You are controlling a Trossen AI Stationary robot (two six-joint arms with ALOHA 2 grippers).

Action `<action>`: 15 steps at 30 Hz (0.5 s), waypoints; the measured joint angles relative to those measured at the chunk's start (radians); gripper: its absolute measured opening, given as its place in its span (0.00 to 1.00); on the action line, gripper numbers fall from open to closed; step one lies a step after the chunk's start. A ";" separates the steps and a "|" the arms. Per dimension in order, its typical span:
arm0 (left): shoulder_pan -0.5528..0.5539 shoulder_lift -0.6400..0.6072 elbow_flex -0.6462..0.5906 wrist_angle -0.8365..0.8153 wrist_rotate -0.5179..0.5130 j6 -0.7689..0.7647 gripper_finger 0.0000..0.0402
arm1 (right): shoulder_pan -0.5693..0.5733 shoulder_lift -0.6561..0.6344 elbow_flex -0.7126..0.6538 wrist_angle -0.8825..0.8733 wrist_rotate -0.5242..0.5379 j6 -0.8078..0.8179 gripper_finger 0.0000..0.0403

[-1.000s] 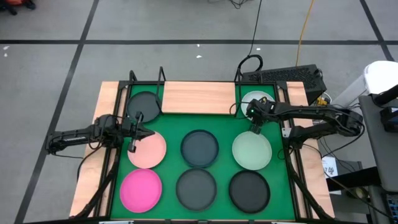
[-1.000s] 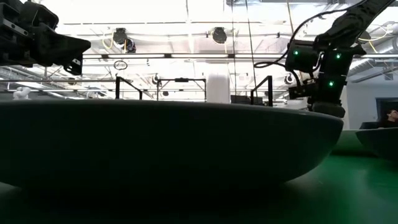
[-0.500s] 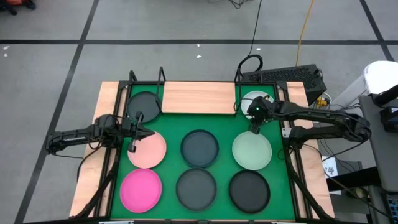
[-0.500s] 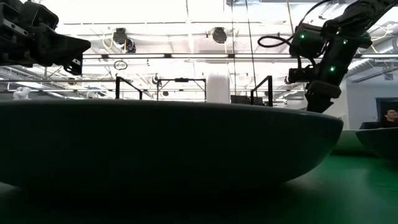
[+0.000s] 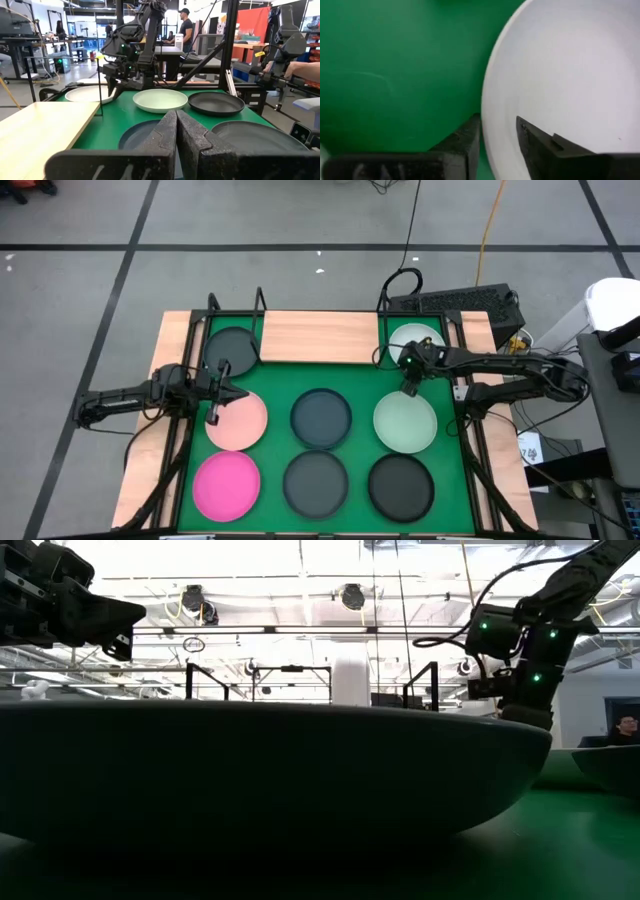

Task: Place and stack plates onto a shelf
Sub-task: Put the white plate on the shelf

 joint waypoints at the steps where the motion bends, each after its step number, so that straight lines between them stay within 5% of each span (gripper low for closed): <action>1: 0.000 0.000 0.000 0.000 0.000 0.000 0.02 | 0.000 0.002 0.000 0.007 0.000 0.000 0.20; 5: 0.000 0.000 0.000 0.000 0.000 0.000 0.02 | 0.000 0.001 0.000 0.021 -0.003 0.011 0.03; 15: 0.000 0.000 0.000 0.000 0.000 0.000 0.02 | 0.004 -0.086 0.069 -0.007 0.054 0.048 0.01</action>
